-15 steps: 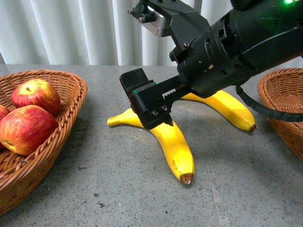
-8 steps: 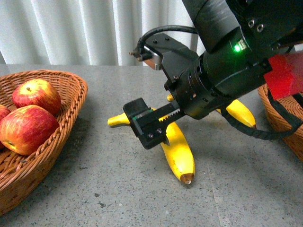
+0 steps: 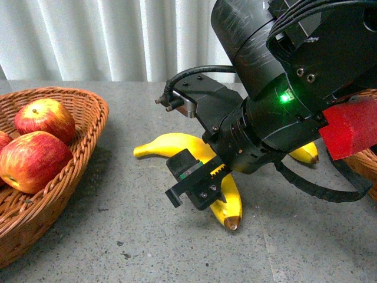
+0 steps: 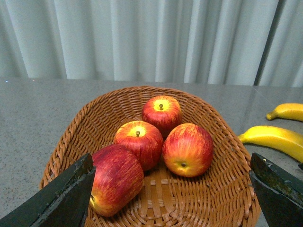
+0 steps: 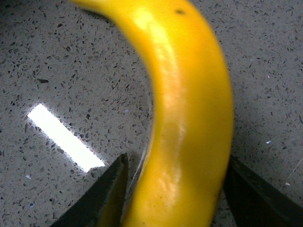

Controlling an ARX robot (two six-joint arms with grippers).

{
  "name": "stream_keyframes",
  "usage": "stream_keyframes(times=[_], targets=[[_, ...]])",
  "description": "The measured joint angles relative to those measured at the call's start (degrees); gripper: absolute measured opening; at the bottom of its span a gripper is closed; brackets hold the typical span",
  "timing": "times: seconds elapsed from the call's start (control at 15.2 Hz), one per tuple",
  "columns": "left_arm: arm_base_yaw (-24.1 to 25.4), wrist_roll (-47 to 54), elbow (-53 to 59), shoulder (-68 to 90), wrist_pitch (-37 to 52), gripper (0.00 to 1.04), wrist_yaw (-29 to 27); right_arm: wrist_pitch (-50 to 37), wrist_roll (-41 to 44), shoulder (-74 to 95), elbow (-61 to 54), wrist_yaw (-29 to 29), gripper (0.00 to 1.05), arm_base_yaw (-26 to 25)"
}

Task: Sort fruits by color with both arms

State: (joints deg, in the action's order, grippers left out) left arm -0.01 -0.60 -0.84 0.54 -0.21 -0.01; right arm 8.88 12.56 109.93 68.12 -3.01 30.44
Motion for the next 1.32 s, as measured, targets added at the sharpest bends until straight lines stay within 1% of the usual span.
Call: stream_keyframes(times=[0.13,0.2,0.33,0.53,0.72,0.92,1.05,1.12,1.32], targets=[[0.0,0.0,0.0,0.0,0.0,0.98,0.0,0.4,0.1,-0.2,0.0,0.0,0.45,0.0],[0.0,0.0,0.0,0.0,0.0,0.98,0.0,0.6,0.2,-0.4,0.0,-0.2,0.39,0.0],[0.0,0.0,0.0,0.0,0.0,0.98,0.0,1.6,0.0,-2.1,0.1,-1.3,0.37,-0.1],[0.0,0.0,0.0,0.0,0.0,0.98,0.0,2.6,-0.5,-7.2,2.3,-3.1,0.36,-1.8],[0.0,0.0,0.0,0.0,0.0,0.98,0.0,3.8,-0.4,-12.4,6.2,-3.3,0.36,-9.6],[0.0,0.0,0.0,0.0,0.0,0.98,0.0,4.5,0.7,-15.3,6.0,-4.8,0.36,-17.8],[0.0,0.0,0.0,0.0,0.0,0.98,0.0,3.4,1.5,-19.4,2.5,-6.9,0.36,-23.5],[0.0,0.0,0.0,0.0,0.0,0.98,0.0,2.8,2.4,-22.6,-1.0,-8.5,0.36,-27.3],[0.0,0.0,0.0,0.0,0.0,0.98,0.0,1.5,3.9,-27.8,-8.5,-11.5,0.36,-35.8]])
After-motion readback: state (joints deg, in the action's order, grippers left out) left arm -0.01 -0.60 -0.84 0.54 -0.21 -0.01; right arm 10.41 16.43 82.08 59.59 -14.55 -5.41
